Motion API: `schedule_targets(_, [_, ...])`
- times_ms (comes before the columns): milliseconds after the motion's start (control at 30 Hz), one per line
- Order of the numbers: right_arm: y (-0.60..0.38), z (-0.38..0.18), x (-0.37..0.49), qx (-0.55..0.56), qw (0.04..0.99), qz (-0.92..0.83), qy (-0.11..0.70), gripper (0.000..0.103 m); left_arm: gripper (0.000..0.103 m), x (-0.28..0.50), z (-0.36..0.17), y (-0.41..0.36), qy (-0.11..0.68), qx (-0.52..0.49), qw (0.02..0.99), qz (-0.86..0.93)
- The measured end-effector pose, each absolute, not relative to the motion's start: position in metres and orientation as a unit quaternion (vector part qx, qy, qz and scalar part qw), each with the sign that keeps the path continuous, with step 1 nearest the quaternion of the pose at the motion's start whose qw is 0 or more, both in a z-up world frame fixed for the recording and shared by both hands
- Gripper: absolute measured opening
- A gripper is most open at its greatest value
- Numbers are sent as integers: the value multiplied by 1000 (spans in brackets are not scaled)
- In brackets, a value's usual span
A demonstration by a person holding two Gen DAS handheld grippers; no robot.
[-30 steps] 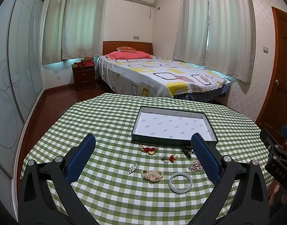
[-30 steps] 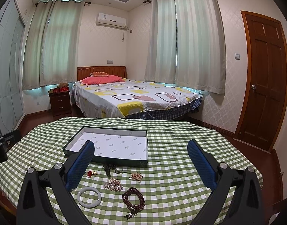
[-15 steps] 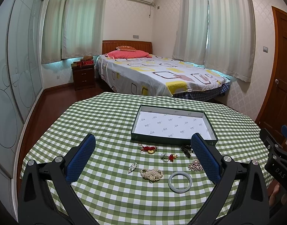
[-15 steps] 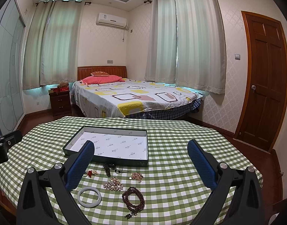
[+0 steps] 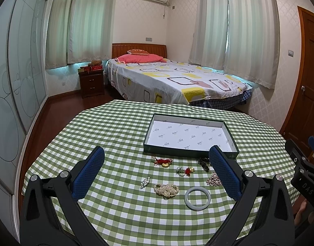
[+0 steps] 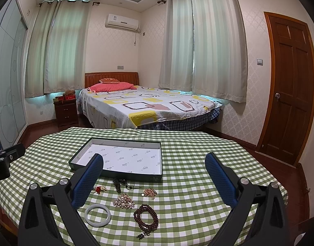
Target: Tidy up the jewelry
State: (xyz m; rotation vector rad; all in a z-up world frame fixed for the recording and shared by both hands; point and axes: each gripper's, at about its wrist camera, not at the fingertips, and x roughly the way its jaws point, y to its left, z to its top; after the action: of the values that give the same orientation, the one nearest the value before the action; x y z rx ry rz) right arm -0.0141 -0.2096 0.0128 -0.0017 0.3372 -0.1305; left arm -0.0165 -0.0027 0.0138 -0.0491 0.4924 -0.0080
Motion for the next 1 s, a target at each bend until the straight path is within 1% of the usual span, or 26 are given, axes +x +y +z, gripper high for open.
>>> schedule_targets(600, [-206,5,-8,-4,983,-57,173,97,99,-4,-1,0,255,-24,967,-1])
schedule_targets(767, [-207,-15,0,-17,983,-60,172,97,99,11,-24,6,269,-22,963,5])
schedule_targets(900, [-211,-39,10,-29,982,-58,180,97,99,28,-53,14,293,-26,956,5])
schedule_targets(1000, [-214,-62,21,-38,977,-51,204,97,99,38,-77,19,315,-31,949,8])
